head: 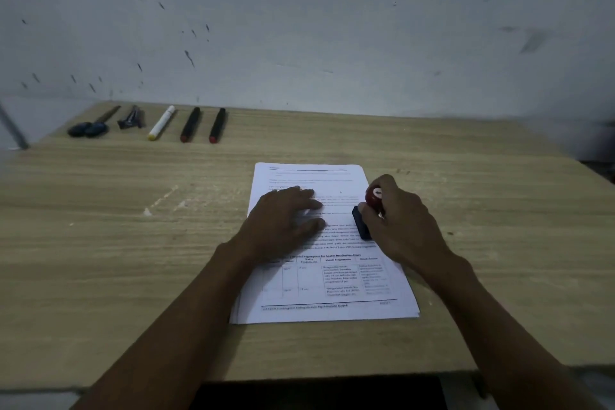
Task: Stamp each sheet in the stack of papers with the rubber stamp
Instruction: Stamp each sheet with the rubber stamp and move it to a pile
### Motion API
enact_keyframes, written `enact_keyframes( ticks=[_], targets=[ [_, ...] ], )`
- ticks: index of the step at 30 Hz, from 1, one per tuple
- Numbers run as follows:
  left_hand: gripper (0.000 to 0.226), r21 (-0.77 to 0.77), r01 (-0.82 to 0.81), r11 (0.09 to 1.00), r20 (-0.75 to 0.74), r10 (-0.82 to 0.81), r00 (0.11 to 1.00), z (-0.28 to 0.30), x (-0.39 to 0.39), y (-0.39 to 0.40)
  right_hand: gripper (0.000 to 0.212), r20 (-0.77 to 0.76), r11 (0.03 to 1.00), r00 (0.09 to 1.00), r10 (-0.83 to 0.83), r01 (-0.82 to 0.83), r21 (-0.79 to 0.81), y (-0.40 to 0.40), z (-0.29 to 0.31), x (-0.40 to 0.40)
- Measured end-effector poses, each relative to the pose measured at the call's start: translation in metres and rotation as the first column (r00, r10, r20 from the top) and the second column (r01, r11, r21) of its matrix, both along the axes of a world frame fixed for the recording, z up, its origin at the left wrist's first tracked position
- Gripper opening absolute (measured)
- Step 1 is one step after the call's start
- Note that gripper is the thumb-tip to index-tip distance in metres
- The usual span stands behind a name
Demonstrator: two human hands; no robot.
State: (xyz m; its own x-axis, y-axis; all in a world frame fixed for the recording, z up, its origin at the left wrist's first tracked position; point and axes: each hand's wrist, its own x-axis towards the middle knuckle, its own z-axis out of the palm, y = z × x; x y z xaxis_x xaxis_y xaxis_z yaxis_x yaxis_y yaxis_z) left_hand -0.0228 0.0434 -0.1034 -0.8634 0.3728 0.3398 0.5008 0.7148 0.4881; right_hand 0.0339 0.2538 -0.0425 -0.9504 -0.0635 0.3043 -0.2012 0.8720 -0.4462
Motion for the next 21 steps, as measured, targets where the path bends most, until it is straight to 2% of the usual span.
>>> enact_keyframes(
  ticks=[12,21],
  targets=[
    [0.07,-0.041,0.014,0.999,0.003,-0.014,1.0,-0.002,-0.003,-0.001,0.015,0.014,0.997,0.999,-0.029,0.028,0.065,-0.004,-0.006,-0.003],
    [0.068,-0.039,0.021,0.999,-0.027,-0.022,0.999,-0.003,-0.004,-0.001,0.026,0.024,0.956,0.99,-0.138,0.127,0.266,-0.012,-0.007,-0.005]
  ],
)
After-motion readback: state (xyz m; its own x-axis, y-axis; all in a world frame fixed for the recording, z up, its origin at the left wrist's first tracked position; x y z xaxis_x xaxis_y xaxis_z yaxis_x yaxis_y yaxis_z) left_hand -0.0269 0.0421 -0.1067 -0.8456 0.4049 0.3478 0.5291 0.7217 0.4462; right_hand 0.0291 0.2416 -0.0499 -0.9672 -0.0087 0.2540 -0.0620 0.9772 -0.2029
